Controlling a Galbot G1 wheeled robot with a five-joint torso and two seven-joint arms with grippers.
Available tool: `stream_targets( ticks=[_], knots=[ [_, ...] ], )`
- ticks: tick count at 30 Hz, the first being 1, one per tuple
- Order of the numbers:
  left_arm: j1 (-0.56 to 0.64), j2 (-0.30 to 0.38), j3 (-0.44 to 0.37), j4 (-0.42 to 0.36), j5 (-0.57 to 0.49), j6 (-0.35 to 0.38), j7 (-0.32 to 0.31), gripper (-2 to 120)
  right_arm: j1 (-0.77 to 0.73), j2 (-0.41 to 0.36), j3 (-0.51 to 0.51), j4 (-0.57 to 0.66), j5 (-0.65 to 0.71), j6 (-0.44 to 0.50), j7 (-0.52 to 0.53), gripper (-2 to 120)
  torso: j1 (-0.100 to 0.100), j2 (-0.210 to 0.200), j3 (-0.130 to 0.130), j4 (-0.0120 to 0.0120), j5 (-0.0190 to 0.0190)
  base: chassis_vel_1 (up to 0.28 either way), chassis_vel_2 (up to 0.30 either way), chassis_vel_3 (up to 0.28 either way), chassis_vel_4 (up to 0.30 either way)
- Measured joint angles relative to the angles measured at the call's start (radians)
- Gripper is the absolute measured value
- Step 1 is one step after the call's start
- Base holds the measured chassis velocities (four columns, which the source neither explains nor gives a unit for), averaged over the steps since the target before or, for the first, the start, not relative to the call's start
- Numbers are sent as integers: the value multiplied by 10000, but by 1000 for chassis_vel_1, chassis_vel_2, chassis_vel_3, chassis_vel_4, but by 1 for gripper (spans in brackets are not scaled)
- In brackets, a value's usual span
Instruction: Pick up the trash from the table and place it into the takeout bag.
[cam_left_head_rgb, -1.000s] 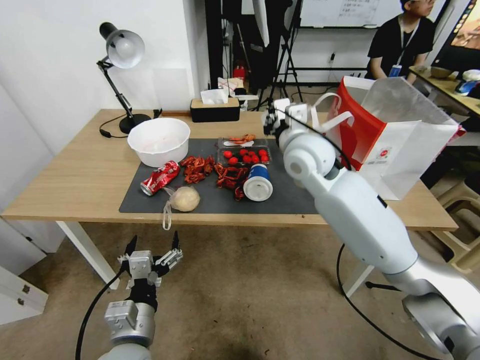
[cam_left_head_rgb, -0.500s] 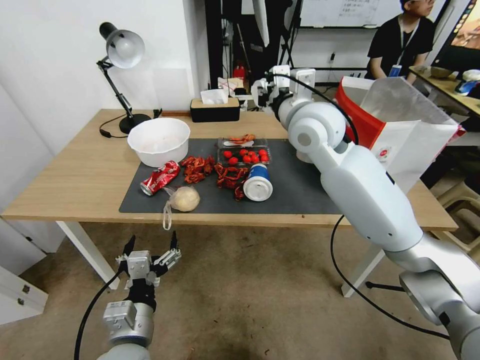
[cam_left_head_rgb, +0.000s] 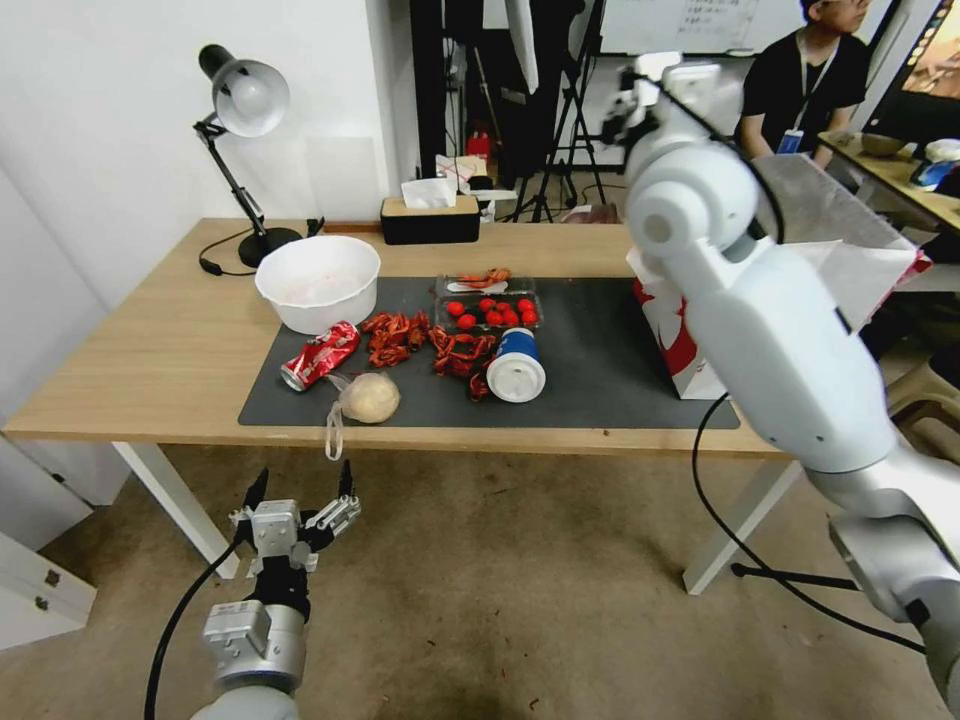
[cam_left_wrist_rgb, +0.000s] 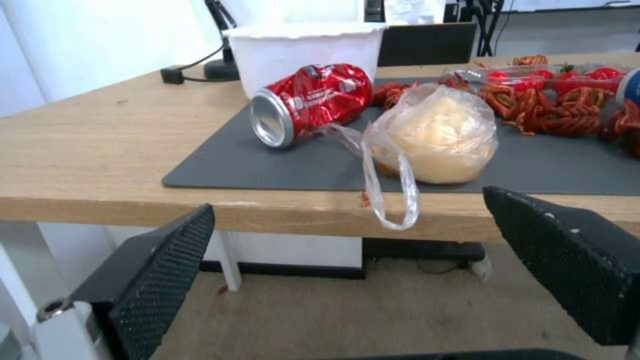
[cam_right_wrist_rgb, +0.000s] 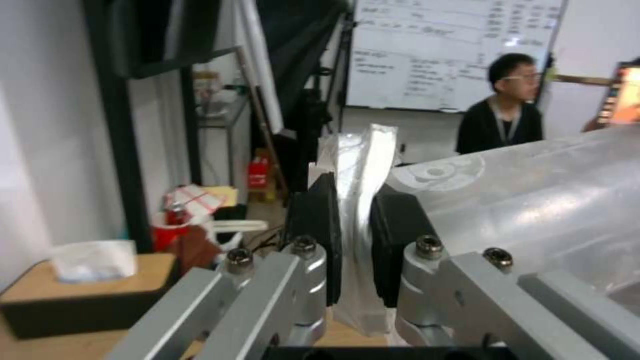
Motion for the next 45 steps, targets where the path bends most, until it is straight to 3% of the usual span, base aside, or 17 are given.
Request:
stream_targets(
  ticks=[11, 22, 24, 26, 28, 29, 32, 36, 39, 41, 43, 45],
  knots=[
    [-12, 65, 89, -24, 42, 25, 24, 100, -983, -1175, 1001, 837, 378, -2, 92, 7, 0, 0, 0, 0, 3, 0, 0, 0, 0],
    [-12, 68, 198, -21, 102, 28, 35, 100, -1758, -1721, 1535, 1233, 588, -3, -8, 7, -1, 0, -1, -2, 1, 0, 0, 0, 0],
    [-17, 70, 240, -4, 122, 28, 41, 100, -2125, -1862, 1747, 1337, 650, -3, -68, 15, 0, 0, 0, -2, 3, 0, 0, 0, 0],
    [-17, 70, 240, -4, 122, 28, 41, 100, -2125, -1862, 1747, 1337, 650, -3, -68, 15, 0, 0, 0, -2, 3, 0, 0, 0, 0],
    [-18, 84, 266, 12, 139, 29, 45, 100, -2512, -1974, 2010, 1450, 678, -3, -153, 30, 0, 0, 0, 1, 1, 0, 0, 0, 0],
    [-18, 84, 266, 12, 139, 29, 45, 100, -2512, -1974, 2010, 1450, 678, -3, -153, 30, 0, 0, 0, 1, 1, 0, 0, 0, 0],
    [-29, 124, 274, 18, 146, 31, 51, 100, -2820, -2079, 2225, 1490, 668, -3, -367, 46, -1, 0, 0, -1, 1, 0, 0, 0, 0],
    [-33, 130, 275, 24, 147, 41, 54, 100, -2911, -2088, 2288, 1508, 656, -3, -424, 57, 0, 0, -1, 0, 1, 0, 0, 0, 0],
    [-32, 130, 287, 31, 160, 46, 57, 100, -2932, -2083, 2308, 1513, 650, -2, -442, 71, 0, 0, -1, 0, -1, 0, 0, 0, 0],
    [-31, 128, 288, 31, 165, 47, 58, 100, -2934, -2080, 2308, 1512, 647, -1, -442, 73, 0, 0, -1, 0, -1, 0, 0, 0, 0],
    [-25, 118, 292, 32, 191, 48, 59, 100, -2971, -2080, 2318, 1532, 635, 0, -442, 86, 1, 0, 0, 0, -1, 0, 0, 0, 0],
    [-21, 116, 294, 32, 200, 48, 59, 100, -2987, -2082, 2327, 1543, 635, 0, -443, 88, 1, 0, 0, 0, 0, 0, 0, 0, 0]
  ],
)
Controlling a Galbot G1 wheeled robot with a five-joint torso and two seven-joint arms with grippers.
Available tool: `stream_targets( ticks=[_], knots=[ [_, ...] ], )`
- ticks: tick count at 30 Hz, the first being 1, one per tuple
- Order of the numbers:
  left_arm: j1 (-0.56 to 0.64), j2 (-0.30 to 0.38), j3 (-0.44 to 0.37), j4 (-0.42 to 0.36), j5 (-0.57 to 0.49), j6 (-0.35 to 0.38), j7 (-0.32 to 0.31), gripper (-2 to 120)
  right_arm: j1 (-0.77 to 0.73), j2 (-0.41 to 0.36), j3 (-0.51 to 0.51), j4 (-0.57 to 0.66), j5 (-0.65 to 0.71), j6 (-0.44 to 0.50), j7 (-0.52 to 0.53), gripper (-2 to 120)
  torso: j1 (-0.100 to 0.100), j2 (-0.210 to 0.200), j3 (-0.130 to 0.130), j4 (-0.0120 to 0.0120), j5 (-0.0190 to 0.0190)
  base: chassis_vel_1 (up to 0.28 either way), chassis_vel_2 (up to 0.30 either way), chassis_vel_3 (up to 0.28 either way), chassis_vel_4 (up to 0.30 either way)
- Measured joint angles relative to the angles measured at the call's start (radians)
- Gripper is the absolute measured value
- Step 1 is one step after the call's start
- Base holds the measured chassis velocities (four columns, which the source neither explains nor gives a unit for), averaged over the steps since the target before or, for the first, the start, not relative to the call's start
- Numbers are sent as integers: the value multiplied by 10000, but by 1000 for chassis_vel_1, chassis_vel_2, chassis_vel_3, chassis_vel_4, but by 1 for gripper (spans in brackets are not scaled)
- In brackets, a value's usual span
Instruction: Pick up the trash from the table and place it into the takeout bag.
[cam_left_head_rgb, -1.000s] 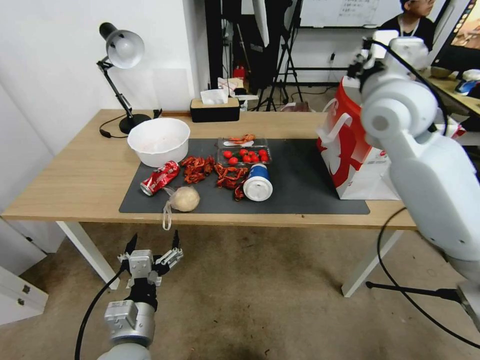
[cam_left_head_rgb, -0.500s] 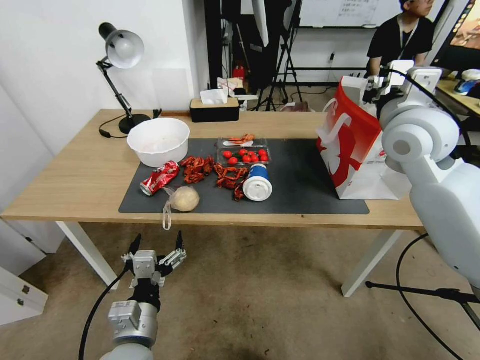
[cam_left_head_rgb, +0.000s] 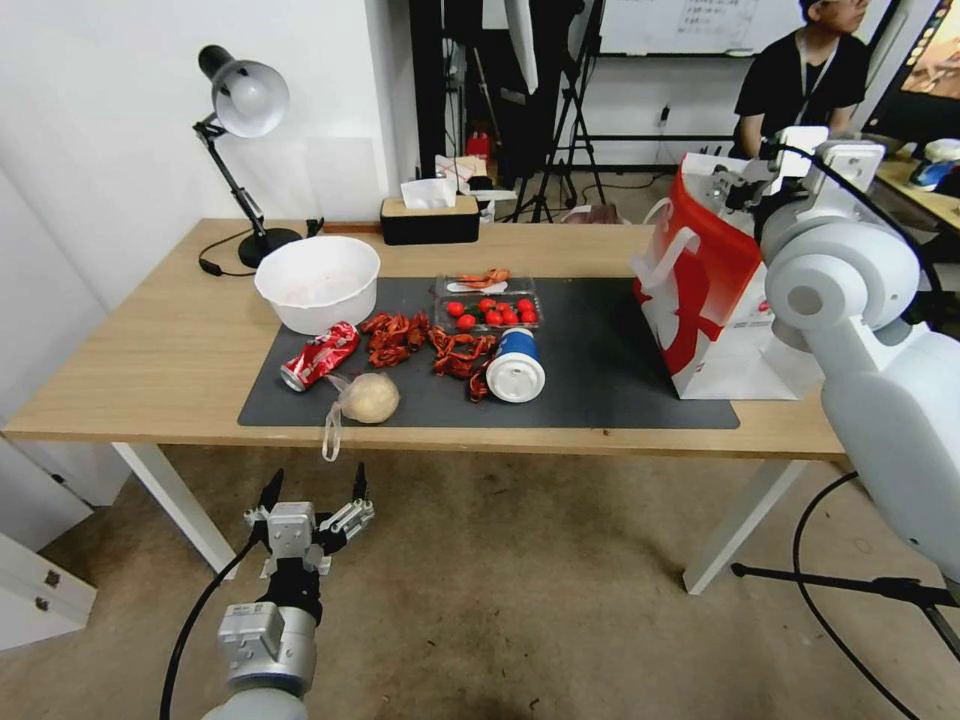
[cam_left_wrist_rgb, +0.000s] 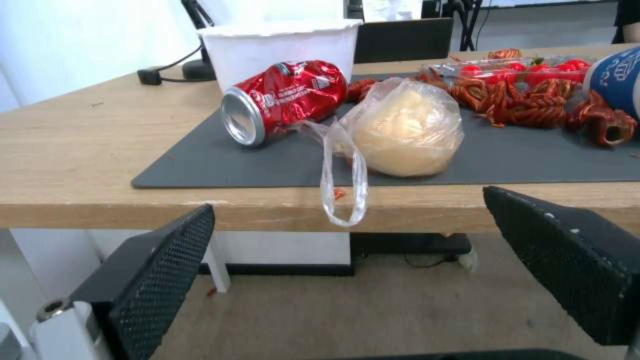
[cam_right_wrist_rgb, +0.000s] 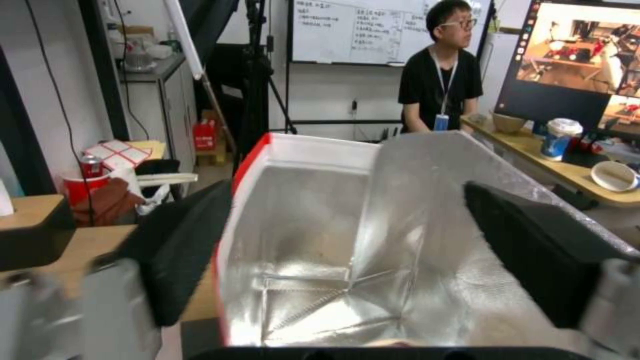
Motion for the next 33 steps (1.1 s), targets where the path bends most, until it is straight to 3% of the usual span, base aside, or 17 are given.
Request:
stream_targets(
  ticks=[2, 16, 23, 26, 28, 30, 33],
  knots=[
    [10, -1, 2, -1, 18, 0, 0, 100, -51, -20, 25, 14, -6, 0, -10, 98, -1, 0, 0, 0, 0, 0, 0, 0, 0],
    [56, -36, 15, -69, 92, -29, 20, 100, -519, -109, 331, 389, -1, 111, -447, 100, 2, 0, 0, -1, 1, 0, 0, 0, 0],
    [76, -69, -2, -86, 92, -80, 50, 100, -1305, -309, 562, 1194, -504, 1393, -2343, 100, 1, 0, 0, 0, 0, 0, 0, 0, 0],
    [60, -79, -6, -87, 68, -112, 80, 100, -2580, -524, 996, 1647, -1448, 2630, -3866, 100, 1, 0, 0, 0, 1, 0, 0, 0, 0],
    [52, -76, -6, -85, 60, -117, 94, 100, -3067, -550, 1237, 1757, -1759, 2911, -4278, 100, 1, 0, 0, 0, 0, 0, 0, 0, 0],
    [42, -58, -2, -53, 39, -179, 130, 100, -4383, -610, 1901, 2034, -2337, 3666, -5540, 100, 1, 0, -1, -1, 2, 0, 0, 0, 0],
    [45, -36, 11, -45, 33, -191, 139, 100, -5129, -727, 2331, 2210, -2481, 4062, -6094, 100, 0, 0, -1, -1, 1, 0, 0, 0, 0]
  ],
)
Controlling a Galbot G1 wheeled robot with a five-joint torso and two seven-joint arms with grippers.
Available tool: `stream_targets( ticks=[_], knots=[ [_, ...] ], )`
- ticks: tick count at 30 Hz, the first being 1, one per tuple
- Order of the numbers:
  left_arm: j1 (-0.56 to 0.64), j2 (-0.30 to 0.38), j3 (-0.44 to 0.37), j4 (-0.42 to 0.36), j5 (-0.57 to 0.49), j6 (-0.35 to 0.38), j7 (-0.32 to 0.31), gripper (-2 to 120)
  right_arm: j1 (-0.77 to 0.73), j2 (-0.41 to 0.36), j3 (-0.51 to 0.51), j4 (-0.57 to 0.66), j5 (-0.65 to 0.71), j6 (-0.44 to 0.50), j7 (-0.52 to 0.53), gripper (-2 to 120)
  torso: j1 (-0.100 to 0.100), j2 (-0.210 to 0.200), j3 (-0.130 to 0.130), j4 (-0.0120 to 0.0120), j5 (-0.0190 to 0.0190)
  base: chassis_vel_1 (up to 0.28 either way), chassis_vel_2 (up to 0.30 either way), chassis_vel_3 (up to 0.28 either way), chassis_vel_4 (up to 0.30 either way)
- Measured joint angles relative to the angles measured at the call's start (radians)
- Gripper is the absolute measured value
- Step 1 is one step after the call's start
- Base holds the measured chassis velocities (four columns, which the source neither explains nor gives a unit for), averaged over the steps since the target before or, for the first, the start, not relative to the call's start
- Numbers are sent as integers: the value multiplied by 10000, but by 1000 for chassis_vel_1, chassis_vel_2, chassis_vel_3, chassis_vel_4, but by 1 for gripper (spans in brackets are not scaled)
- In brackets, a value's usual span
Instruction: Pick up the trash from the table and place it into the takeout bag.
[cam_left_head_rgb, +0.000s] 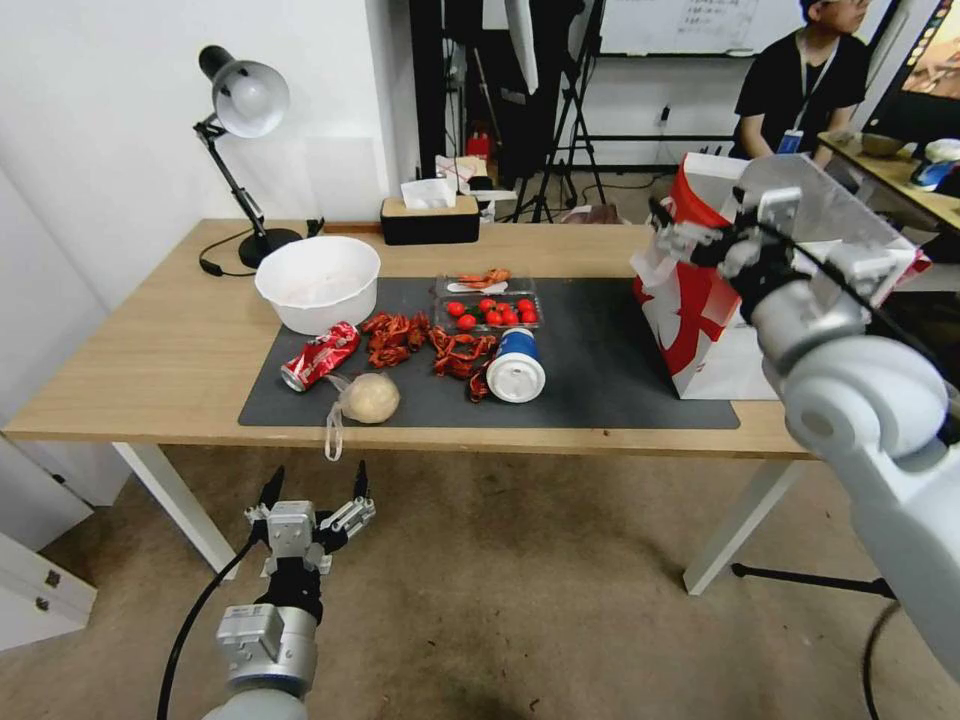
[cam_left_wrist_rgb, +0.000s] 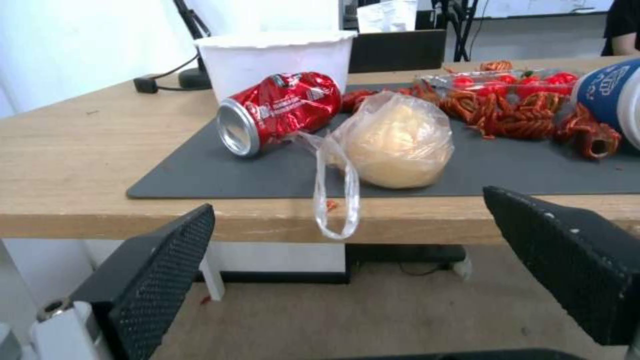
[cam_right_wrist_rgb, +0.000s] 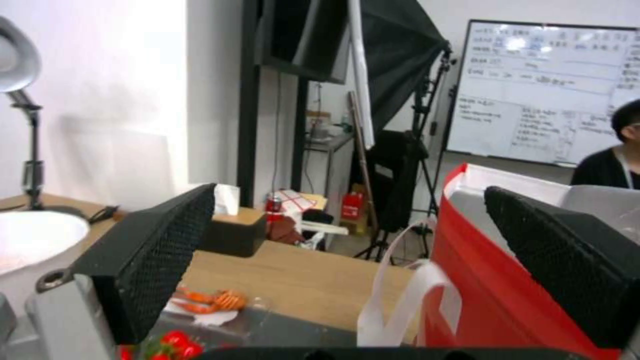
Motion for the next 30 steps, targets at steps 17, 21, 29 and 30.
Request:
stream_targets(
  ticks=[17, 21, 29, 30],
  knots=[
    [-87, 23, 150, 116, -17, -26, -1, 100, -3542, 1284, 841, 591, -1523, 2171, -736, 100, 0, 0, 1, 2, -1, 0, 0, 0, 0],
    [-95, 89, 123, 119, -73, -27, -1, 100, -4109, 1755, 819, 580, -2087, 2563, -707, 100, 0, 0, 1, 1, -1, 0, 0, 0, 0],
    [-212, 133, 143, 276, -157, -31, -1, 100, -5340, 2394, 864, 508, -2970, 3917, -645, 100, -1, 0, 0, 2, -2, 0, 0, 0, 0],
    [-231, 142, 150, 309, -168, -32, -1, 100, -5541, 2523, 872, 495, -3105, 4102, -619, 100, -1, 0, 1, 0, -2, 0, 0, 0, 0]
  ],
)
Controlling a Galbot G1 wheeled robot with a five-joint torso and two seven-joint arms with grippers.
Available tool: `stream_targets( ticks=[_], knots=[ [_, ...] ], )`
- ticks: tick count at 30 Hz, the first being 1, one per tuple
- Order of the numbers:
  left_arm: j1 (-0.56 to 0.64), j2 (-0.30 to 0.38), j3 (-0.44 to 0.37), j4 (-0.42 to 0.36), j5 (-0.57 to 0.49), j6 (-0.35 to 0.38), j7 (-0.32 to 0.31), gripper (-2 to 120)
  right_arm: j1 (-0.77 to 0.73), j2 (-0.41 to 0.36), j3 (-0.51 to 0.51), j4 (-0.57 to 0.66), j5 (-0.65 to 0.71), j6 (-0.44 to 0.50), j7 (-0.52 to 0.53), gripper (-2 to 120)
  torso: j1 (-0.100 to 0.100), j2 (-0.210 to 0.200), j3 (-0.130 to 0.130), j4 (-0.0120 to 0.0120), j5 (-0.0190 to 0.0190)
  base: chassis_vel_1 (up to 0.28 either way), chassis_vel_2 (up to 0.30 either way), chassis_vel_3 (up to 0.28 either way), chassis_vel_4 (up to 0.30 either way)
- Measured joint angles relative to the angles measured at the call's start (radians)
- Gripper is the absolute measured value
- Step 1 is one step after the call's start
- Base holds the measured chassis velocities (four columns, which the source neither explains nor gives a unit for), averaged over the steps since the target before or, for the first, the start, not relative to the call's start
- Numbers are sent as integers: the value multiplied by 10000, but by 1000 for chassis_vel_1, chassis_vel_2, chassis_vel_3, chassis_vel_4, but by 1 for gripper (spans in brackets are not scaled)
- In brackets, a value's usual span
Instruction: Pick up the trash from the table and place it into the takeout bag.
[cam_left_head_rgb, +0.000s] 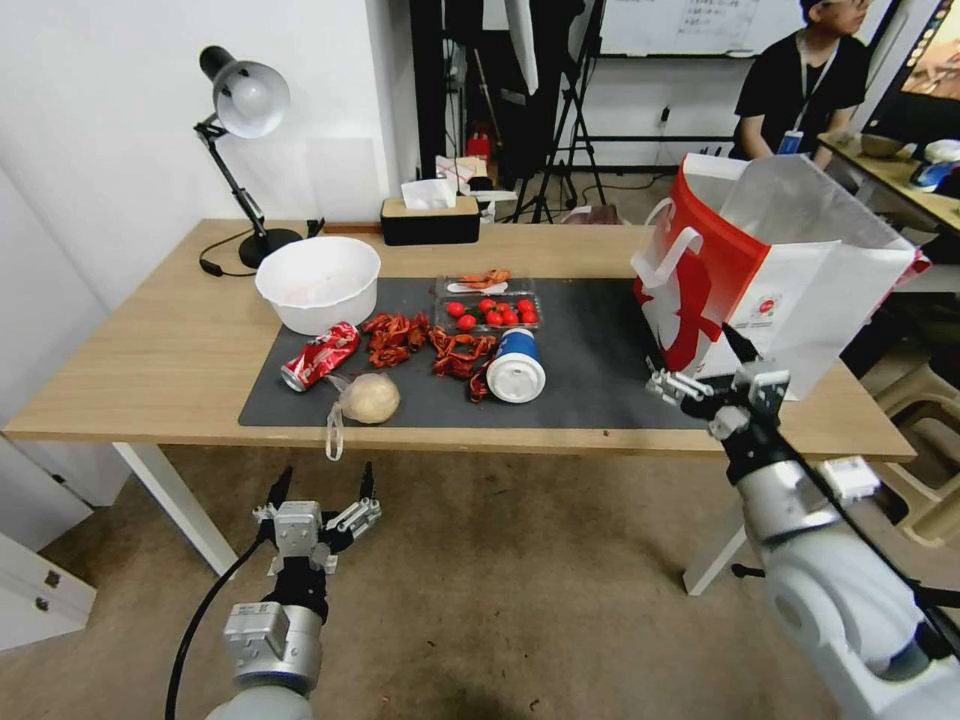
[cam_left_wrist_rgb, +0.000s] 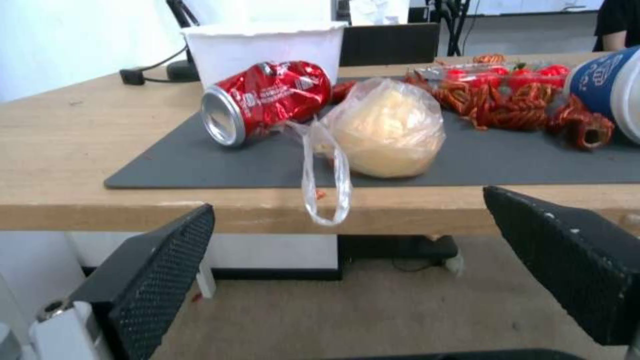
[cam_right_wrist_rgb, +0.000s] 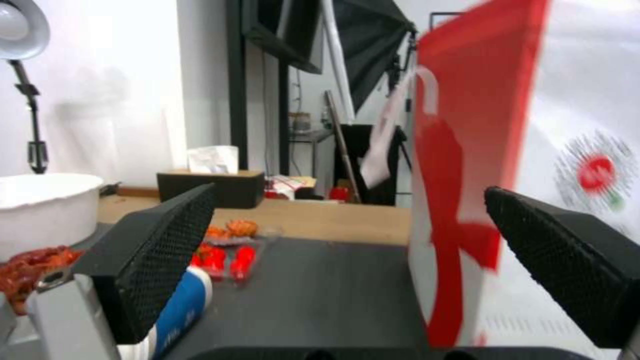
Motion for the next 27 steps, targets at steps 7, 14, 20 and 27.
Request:
stream_targets(
  ticks=[7, 14, 20, 27],
  knots=[
    [-99, 55, 93, 158, -33, -20, 8, 100, -1239, 755, -67, -110, -902, 1035, 129, 100, 0, 0, 0, 0, 1, 0, 0, 0, 0],
    [-143, 141, 95, 205, -121, -27, 16, 100, -1971, 1295, -196, -345, -1485, 1634, 108, 100, 0, -1, 0, 0, 1, 0, 0, 0, 0],
    [-152, 169, 80, 221, -152, -32, 28, 100, -2270, 1515, -321, -496, -1733, 1847, 89, 100, 0, -1, 0, 1, 1, 0, 0, 0, 0],
    [-163, 170, 80, 260, -158, -34, 36, 100, -2371, 1675, -503, -673, -1943, 1934, 92, 100, 0, -1, 1, 1, 2, 0, 0, 0, 0]
  ],
)
